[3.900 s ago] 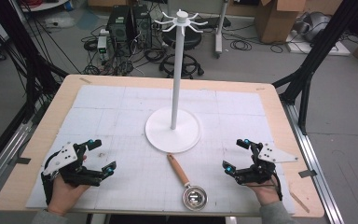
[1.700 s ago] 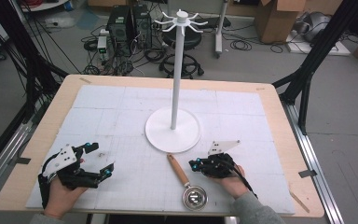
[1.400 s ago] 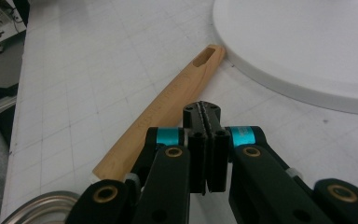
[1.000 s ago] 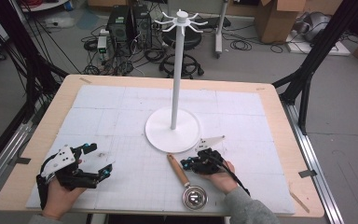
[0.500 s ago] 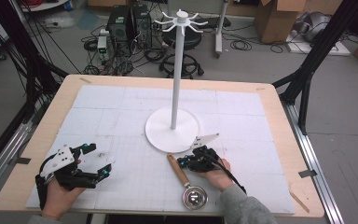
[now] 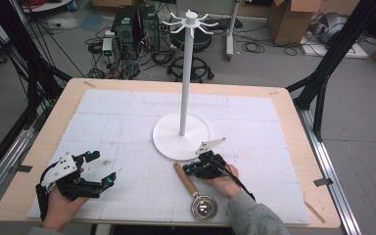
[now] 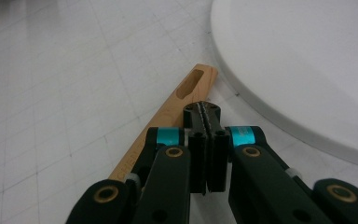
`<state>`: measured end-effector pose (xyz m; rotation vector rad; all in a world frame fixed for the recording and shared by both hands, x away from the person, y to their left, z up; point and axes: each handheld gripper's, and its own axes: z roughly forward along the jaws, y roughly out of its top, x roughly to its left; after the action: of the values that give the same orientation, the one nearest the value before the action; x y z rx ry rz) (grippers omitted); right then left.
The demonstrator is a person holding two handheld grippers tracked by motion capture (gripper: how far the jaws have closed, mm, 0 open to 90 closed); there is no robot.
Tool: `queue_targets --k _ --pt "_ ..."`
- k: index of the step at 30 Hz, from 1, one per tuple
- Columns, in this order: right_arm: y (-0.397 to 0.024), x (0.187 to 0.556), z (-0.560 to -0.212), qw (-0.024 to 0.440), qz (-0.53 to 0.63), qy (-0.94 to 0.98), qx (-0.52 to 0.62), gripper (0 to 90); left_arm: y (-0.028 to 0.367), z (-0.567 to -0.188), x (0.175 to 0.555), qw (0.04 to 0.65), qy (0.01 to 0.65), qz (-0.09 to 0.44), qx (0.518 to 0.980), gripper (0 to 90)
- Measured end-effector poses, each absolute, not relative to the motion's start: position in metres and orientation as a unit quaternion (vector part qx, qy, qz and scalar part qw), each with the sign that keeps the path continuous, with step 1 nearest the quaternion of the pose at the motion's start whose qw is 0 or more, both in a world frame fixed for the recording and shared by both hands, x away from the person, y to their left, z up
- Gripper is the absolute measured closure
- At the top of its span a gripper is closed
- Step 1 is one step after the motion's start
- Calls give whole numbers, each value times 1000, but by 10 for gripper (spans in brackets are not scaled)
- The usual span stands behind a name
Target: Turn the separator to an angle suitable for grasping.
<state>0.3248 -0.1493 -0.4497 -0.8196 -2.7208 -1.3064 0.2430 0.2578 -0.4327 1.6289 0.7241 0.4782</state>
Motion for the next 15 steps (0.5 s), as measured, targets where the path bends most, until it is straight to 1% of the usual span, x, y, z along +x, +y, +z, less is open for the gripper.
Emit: queue_targets --k 15 --pt "-136 326 -448 19 -409 -879 -244 900 257 -433 242 603 313 207 704 18"
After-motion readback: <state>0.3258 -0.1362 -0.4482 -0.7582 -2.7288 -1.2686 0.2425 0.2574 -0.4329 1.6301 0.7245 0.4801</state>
